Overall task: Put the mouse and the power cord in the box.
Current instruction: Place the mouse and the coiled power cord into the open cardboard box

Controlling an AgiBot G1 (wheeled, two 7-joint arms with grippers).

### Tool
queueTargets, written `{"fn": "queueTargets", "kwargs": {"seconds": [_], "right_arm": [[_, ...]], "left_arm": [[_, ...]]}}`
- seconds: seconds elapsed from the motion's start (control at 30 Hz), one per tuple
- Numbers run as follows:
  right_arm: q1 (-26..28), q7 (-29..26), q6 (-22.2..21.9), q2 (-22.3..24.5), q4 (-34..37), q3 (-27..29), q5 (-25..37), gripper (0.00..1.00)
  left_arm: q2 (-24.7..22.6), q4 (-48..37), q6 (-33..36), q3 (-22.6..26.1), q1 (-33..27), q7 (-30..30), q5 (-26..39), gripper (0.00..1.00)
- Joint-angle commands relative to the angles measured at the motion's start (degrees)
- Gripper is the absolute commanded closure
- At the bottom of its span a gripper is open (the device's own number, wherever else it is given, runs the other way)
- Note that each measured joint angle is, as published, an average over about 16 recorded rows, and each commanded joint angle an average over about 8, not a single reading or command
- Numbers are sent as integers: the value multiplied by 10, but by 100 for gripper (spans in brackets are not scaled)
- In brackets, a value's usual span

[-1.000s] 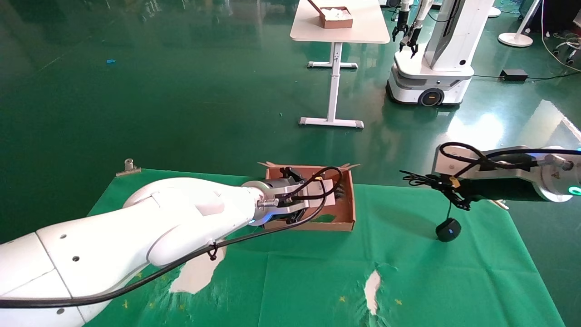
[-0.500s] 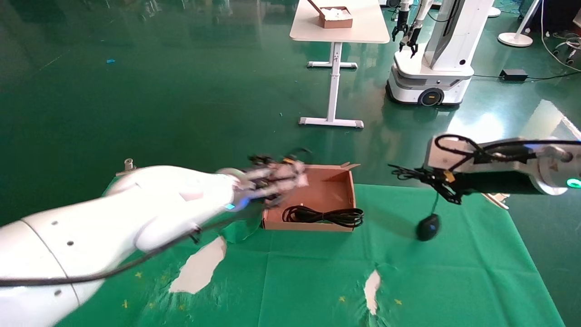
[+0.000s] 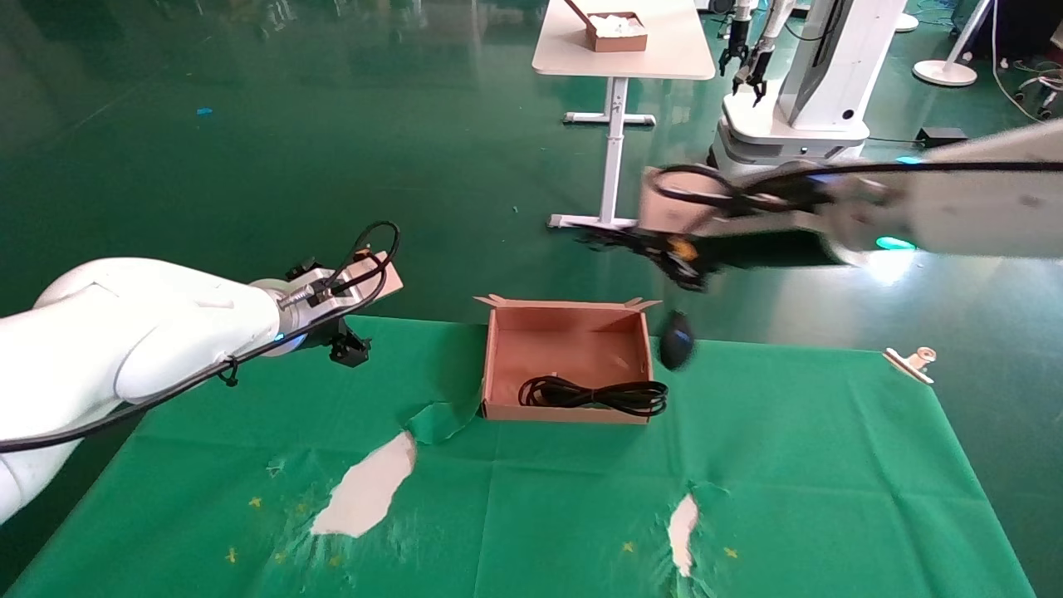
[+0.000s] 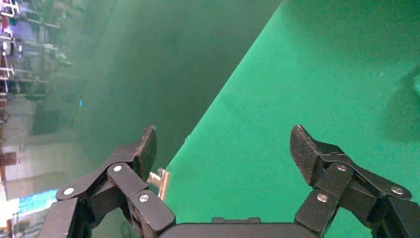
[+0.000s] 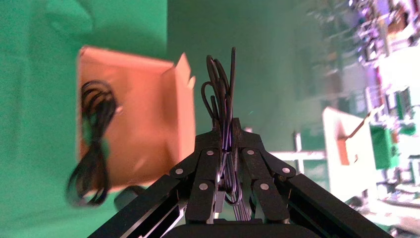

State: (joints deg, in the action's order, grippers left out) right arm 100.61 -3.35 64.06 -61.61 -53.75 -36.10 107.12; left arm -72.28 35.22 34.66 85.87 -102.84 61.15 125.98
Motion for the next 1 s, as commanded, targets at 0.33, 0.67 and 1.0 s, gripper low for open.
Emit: {"fn": "queueTargets", "kwargs": {"seconds": [0.33, 0.67, 1.0], "right_arm": [[19, 155, -86, -147, 177, -41, 13, 100], [-14, 170, -183, -173, 228, -153, -15, 73], [-19, 145, -218, -176, 240, -198, -14, 0]], "left_arm": [[17, 37, 13, 2, 0, 32, 21, 0], [23, 54, 19, 4, 1, 51, 37, 0], [26, 59, 21, 4, 1, 56, 42, 0]]}}
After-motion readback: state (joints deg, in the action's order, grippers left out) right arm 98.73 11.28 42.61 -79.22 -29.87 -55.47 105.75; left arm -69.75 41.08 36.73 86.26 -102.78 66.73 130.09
